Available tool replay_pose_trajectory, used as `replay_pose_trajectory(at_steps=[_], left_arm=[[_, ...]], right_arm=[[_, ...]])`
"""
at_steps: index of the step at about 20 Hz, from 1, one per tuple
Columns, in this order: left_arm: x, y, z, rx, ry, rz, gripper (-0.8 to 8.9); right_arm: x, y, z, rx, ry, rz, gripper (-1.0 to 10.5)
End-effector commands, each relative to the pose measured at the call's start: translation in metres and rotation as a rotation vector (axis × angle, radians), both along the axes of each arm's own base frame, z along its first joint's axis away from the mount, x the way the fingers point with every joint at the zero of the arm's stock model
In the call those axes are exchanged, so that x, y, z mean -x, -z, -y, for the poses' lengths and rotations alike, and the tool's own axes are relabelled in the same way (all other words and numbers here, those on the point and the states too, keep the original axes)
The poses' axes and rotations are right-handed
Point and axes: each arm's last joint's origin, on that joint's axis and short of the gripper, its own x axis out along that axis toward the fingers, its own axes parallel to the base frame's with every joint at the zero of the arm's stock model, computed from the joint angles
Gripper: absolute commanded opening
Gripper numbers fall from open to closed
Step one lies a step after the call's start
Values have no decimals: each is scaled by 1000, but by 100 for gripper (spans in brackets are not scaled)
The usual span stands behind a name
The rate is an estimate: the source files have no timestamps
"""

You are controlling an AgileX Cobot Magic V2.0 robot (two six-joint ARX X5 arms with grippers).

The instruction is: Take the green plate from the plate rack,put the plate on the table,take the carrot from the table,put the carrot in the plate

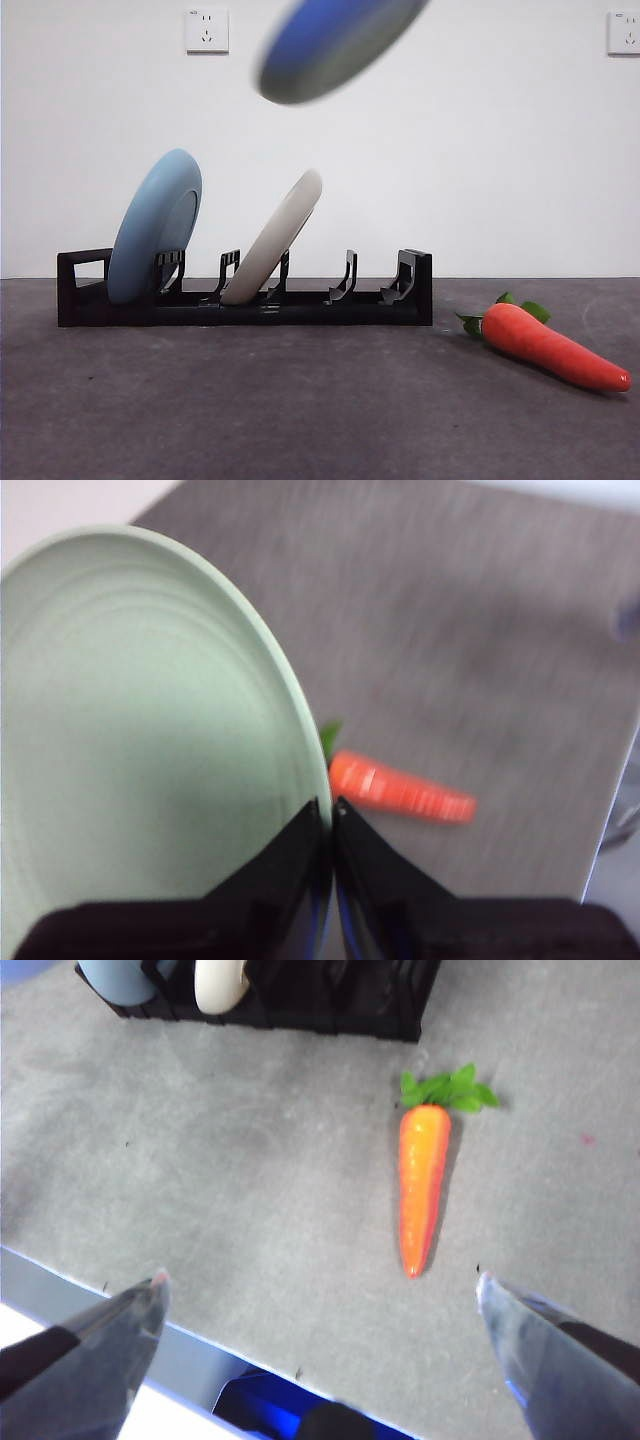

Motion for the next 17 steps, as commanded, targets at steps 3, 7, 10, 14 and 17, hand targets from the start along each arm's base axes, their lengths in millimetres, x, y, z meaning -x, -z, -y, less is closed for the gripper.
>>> replay_pose_trajectory(at_steps=[3, 7, 10, 14, 17], left_arm=[[37, 22, 11, -259, 11, 24, -5], [51, 85, 23, -362, -10, 18, -6], [51, 136, 21, -401, -10, 7, -6], [54, 187, 13, -413, -9, 22, -6], [55, 212, 12, -418, 19, 23, -7]], right_arm=[[-6, 1, 0, -3, 4, -17, 626], [-11, 3, -1, -1, 4, -39, 626], [-15, 4, -1, 0, 4, -55, 626], [-22, 8, -1, 1, 4, -84, 626], [-31, 11, -3, 3, -3, -105, 626]])
